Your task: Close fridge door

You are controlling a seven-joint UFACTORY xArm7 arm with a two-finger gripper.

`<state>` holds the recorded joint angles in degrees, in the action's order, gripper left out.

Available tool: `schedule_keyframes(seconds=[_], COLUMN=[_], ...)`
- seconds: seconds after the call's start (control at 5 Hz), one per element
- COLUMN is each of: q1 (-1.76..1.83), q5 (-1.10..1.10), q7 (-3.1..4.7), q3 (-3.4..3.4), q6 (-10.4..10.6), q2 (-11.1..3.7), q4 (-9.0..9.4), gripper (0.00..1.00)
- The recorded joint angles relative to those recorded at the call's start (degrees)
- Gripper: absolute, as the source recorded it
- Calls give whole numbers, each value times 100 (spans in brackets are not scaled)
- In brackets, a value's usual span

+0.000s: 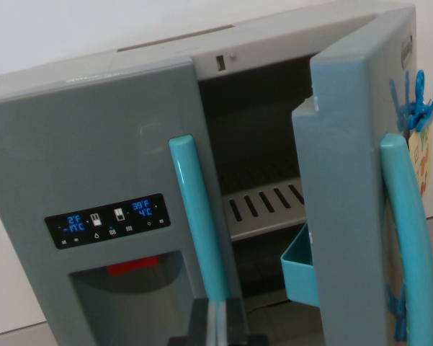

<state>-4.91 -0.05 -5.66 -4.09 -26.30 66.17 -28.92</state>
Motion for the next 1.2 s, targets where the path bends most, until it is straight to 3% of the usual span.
schedule_keyframes(seconds=[0.8,1.0,1.2], q1=[0,-2,-2], q5=[0,0,0], q7=[0,0,0], q3=[0,-146,-146], q6=[0,0,0], q2=[0,-19,-19], q4=[2,3,3], gripper=[100,100,100])
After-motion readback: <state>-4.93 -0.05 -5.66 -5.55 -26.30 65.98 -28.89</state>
